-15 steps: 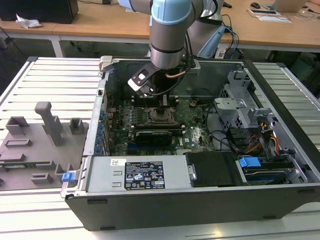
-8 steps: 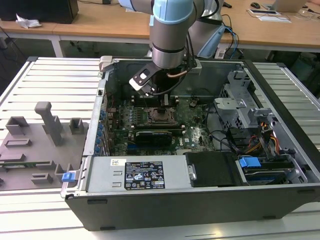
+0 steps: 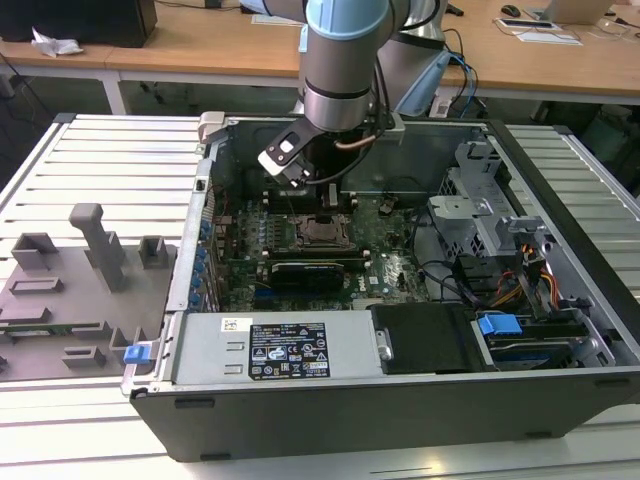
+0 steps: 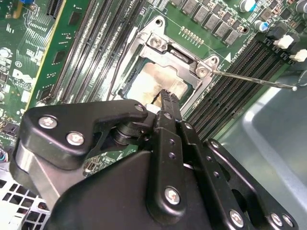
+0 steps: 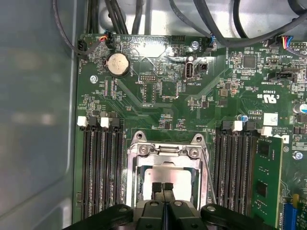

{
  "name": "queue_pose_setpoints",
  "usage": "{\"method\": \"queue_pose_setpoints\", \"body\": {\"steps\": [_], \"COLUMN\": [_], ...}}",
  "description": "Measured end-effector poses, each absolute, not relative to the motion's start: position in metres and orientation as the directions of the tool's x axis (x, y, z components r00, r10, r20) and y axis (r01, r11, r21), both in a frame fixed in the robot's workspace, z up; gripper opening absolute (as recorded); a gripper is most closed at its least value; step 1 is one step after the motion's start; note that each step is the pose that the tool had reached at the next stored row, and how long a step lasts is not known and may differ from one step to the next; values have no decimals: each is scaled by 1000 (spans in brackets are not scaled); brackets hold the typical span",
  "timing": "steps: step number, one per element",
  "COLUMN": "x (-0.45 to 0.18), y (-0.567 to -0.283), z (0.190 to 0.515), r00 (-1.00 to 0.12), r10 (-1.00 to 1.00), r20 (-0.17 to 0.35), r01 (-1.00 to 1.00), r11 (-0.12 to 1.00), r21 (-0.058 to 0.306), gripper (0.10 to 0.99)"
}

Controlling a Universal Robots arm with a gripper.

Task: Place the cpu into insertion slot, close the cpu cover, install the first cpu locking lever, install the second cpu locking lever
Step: 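Install the first cpu locking lever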

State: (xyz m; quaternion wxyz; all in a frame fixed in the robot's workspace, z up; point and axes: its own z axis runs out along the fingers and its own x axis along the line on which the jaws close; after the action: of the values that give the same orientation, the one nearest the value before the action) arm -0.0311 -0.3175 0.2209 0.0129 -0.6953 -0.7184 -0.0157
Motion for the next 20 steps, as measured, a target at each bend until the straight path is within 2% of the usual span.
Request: {"method": "queue_pose_setpoints", "body": {"steps": [9,20], "x": [-31,-31], "y": [-318,-318], "z": [233,264], "r00": [-33,-47], "r10": [999,998], "r20": [40,40], "r01": [999,999], "r11": [33,47], "r21": [4,5], "gripper": [106,106]}}
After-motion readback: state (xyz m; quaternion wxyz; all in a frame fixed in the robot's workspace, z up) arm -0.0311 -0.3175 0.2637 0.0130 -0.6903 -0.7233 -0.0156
